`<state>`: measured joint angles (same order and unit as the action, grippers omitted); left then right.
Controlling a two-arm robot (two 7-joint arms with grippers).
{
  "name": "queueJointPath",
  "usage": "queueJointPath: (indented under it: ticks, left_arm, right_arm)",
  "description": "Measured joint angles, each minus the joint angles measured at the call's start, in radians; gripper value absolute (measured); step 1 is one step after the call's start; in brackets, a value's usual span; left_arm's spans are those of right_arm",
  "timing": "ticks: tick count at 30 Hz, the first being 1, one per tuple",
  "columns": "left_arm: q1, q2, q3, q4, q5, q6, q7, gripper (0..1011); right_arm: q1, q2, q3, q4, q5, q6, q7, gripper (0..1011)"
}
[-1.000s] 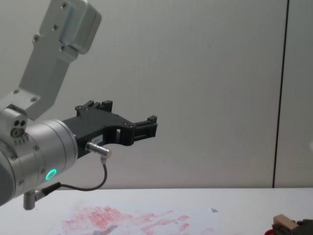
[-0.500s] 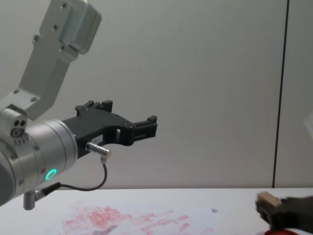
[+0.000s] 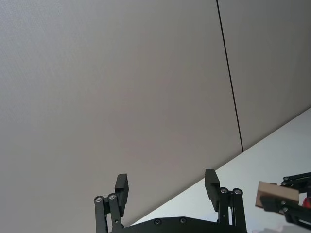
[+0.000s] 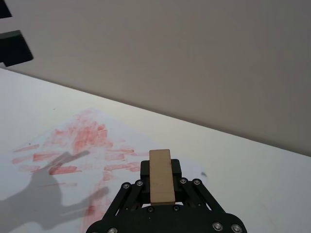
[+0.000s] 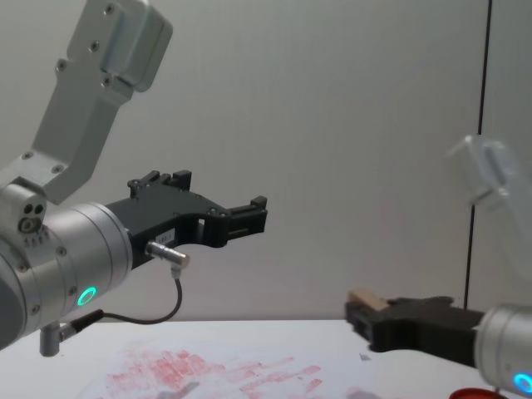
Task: Use the one hand to pick up the stamp and affix it onto the A4 paper.
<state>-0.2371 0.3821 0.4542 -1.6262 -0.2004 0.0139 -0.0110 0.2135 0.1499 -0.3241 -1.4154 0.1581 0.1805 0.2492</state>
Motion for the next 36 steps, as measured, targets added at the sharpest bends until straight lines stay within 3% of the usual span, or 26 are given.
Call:
queueJointPath:
  ticks: [8,22,36]
  left_arm:
    - [0.000,0.000,0.000,0.000,0.000,0.000,0.000,1001]
    - [0.000,0.000,0.000,0.000,0.000,0.000,0.000,1001]
    - [0.000,0.000,0.000,0.000,0.000,0.000,0.000,1002]
  right_arm:
    - [0.024,-0.027,-0.026,0.033,-0.036,0.037,0.034,220]
    - [0.079,-0.066,-0.068,0.141,-0.149,0.066,0.095,220]
    - [0.102,-0.087,-0.083,0.199,-0.171,0.095,0.090,219]
